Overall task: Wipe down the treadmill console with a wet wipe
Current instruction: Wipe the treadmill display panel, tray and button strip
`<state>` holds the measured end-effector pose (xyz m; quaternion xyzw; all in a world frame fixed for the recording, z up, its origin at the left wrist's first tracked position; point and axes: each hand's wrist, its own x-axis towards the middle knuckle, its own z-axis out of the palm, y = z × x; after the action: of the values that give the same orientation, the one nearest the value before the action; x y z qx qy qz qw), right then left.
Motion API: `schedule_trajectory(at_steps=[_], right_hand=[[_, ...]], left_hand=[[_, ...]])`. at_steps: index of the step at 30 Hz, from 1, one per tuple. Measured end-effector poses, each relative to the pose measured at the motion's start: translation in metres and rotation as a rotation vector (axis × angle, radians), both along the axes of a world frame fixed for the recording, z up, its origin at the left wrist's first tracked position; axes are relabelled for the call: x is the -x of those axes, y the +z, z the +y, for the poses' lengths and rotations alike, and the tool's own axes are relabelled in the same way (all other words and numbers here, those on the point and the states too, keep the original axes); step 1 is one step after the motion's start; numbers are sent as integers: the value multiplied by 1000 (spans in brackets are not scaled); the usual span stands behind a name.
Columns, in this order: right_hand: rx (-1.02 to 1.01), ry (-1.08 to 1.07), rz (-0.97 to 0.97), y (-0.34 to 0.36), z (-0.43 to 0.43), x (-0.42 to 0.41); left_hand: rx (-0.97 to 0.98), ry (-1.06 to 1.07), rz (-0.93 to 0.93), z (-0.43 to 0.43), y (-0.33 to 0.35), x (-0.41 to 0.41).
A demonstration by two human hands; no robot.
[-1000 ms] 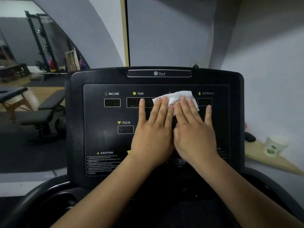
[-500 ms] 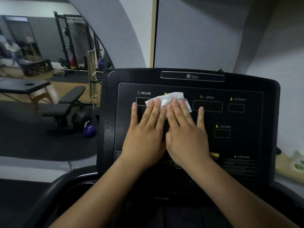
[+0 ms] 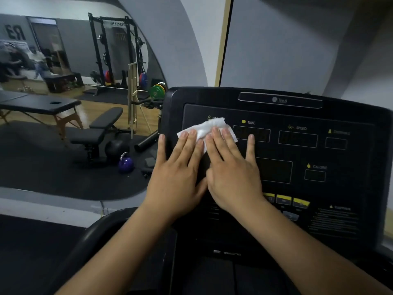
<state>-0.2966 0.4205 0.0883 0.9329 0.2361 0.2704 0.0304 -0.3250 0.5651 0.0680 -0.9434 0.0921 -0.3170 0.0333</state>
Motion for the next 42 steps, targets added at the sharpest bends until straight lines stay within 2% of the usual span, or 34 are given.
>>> schedule_trajectory(at_steps=[5, 9, 12, 15, 19, 23, 28, 35, 42], right_hand=[[19, 58, 15, -37, 1, 24], [43, 56, 4, -22, 12, 15], [26, 23, 2, -3, 28, 5], [9, 13, -9, -13, 34, 11], [45, 66, 38, -56, 22, 45], [95, 28, 45, -49, 25, 41], [42, -53, 33, -16, 44, 24], [66, 44, 71, -77, 20, 63], [-7, -79, 30, -25, 38, 26]], left_hand=[[32, -14, 49, 13, -34, 25], [110, -66, 9, 32, -18, 17], [227, -74, -35, 36, 6, 0], [283, -126, -105, 35, -6, -1], [300, -184, -214, 34, -48, 19], [304, -147, -252, 33, -36, 9], [326, -131, -159, 36, -22, -1], [257, -174, -47, 36, -85, 50], [183, -94, -30, 39, -24, 4]])
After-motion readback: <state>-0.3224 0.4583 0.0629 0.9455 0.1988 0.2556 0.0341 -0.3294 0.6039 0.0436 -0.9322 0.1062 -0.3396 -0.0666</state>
